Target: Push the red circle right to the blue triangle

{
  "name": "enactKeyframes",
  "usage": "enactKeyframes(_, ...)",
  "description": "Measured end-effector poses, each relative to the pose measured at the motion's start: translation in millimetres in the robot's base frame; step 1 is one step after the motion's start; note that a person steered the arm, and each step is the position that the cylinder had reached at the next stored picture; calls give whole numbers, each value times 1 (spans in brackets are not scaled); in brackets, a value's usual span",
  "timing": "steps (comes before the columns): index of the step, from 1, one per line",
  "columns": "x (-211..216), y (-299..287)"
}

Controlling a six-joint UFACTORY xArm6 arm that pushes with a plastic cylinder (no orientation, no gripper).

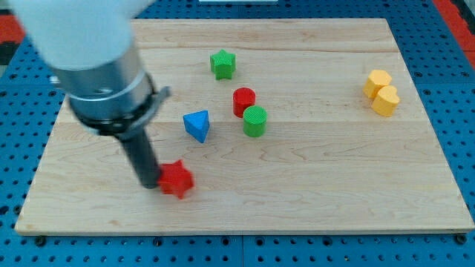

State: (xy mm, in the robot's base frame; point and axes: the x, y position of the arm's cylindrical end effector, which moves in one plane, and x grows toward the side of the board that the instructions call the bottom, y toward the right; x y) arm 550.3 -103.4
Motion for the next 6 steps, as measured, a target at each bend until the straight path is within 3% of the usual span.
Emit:
enactKeyframes(1, 0, 33)
enactKeyframes(2, -12, 3)
enactKeyframes(6, -159, 4)
